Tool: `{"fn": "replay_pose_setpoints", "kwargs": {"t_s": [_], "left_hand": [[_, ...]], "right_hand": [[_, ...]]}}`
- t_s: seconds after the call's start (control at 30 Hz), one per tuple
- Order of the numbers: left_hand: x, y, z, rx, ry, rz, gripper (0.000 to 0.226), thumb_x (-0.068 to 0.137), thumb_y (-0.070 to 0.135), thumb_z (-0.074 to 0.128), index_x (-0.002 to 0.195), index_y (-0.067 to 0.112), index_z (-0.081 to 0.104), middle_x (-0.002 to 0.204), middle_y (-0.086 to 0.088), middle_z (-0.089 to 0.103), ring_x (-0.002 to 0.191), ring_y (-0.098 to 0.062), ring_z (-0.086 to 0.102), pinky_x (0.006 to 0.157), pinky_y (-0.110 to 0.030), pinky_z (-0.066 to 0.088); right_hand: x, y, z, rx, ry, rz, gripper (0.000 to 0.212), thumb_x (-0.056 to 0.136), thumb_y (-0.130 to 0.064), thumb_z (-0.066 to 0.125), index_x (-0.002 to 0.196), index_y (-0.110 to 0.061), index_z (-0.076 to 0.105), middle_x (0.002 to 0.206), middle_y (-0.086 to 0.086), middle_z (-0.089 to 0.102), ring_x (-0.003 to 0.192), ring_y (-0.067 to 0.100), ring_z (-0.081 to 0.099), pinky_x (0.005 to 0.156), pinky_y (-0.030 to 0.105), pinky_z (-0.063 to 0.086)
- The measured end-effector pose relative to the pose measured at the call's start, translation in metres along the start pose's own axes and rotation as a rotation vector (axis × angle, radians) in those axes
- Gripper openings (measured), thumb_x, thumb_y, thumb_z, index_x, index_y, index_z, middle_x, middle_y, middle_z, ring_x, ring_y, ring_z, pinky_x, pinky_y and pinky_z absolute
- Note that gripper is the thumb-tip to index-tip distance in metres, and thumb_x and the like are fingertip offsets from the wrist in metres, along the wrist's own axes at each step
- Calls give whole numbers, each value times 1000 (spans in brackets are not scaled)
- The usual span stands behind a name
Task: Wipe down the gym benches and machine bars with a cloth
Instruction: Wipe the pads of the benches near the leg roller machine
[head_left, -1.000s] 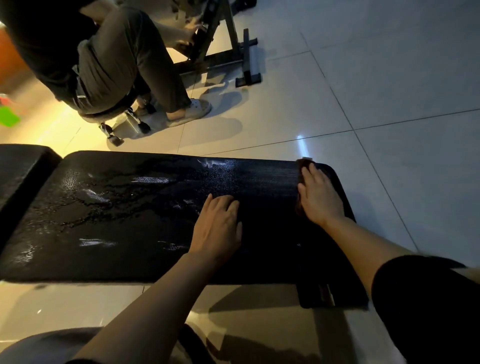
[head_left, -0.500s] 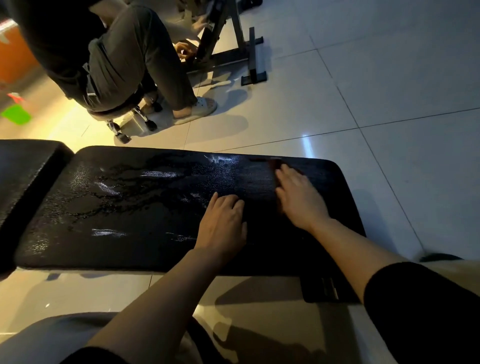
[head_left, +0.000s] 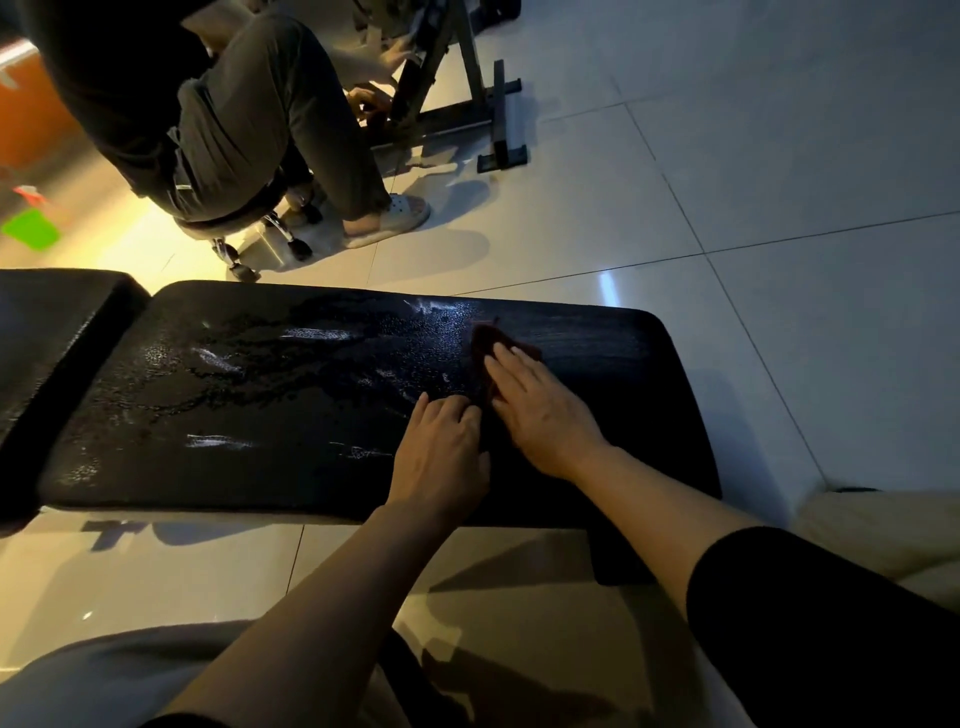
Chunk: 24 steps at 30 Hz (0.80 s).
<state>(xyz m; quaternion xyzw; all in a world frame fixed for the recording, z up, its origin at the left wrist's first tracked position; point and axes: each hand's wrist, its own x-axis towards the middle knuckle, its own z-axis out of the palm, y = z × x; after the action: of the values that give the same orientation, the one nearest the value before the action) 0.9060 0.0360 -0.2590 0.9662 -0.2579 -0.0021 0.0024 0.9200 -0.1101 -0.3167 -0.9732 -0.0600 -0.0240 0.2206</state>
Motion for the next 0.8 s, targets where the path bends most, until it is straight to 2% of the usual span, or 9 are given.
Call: {"fn": "replay_pose_setpoints", "kwargs": {"t_s": [0.07,0.13,0.2,0.27,0.4,0.5,0.6,0.7,0.8], "left_hand": [[-4,3,1,-3,-6,15,48,94,33,51,139,16,44,143,-1,42,135,-17,33,119,-35,2],[-12,3,3,-16,-2,15,51,96,36,49,142,16,40,146,0,39,137,-16,31,121,-35,2],[-23,1,4,-37,-5,6,54,97,38,49,144,15,38,148,-1,37,139,-16,29,121,-36,3],[-35,-4,3,-42,7,-15,57,96,37,50,146,14,36,150,-2,36,140,-16,28,121,-36,4],[-62,-18,3,-20,68,-90,51,95,29,53,142,14,42,146,-3,42,136,-18,33,120,-36,7],[-73,-23,3,-36,101,-114,47,93,25,56,137,13,48,140,-6,49,132,-19,39,120,-39,18],[-75,-20,5,-15,87,-99,54,93,26,56,143,12,40,147,-7,41,138,-20,32,121,-37,10],[-72,-12,9,-38,100,-56,57,95,27,54,146,10,35,150,-8,37,140,-21,29,118,-33,1],[-69,-4,16,-45,96,-3,57,95,28,52,147,10,34,151,-8,36,140,-21,28,119,-34,2]], "right_hand": [[-18,35,-5,10,51,134,55,105,-30,32,155,-12,17,163,4,8,150,19,6,123,36,10],[-40,67,-8,43,107,353,54,105,-30,31,154,-11,20,163,7,12,150,22,9,122,36,11],[-49,71,-7,57,124,503,54,105,-31,28,154,-10,18,163,8,10,150,25,8,122,39,12],[-40,40,-1,33,144,465,55,105,-30,28,154,-8,16,163,12,9,150,28,7,122,40,10],[-25,-60,19,30,75,90,57,106,-31,27,155,-10,8,163,9,1,151,26,-1,123,39,7],[-30,-79,22,34,-4,-70,58,106,-31,29,155,-13,6,164,5,-2,151,21,-5,123,37,5],[-44,-45,15,46,20,-17,55,106,-31,28,155,-16,9,164,2,0,150,17,-2,123,38,8],[-75,8,6,20,62,188,54,106,-33,26,155,-18,10,163,-1,1,150,15,-1,122,34,4],[-96,40,1,50,100,391,54,106,-34,26,155,-18,13,164,0,5,150,16,1,122,36,9]]}}
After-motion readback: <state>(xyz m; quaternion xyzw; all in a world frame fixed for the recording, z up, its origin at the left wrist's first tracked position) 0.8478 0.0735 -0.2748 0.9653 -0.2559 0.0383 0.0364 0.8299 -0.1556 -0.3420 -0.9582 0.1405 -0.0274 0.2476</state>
